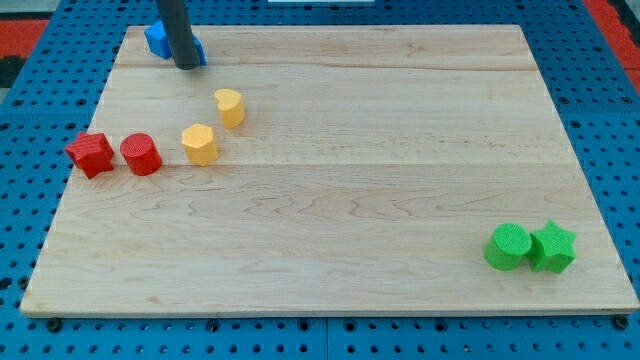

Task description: Slide the blue triangle closer to the blue cube

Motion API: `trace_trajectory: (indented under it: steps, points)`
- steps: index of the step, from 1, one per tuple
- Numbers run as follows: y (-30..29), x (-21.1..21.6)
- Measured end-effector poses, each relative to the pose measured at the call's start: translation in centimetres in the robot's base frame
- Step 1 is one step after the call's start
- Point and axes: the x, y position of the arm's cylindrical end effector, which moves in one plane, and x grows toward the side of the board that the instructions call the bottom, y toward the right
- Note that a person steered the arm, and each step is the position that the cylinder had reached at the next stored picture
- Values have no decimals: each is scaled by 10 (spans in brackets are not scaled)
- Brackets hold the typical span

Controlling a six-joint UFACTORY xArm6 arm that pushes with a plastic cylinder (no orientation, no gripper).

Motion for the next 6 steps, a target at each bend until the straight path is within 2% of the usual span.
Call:
trace_trajectory:
  steps: [2,3,4,6]
  points:
    - [18,11]
    - [52,-10]
    - [43,-42]
    - [2,-47]
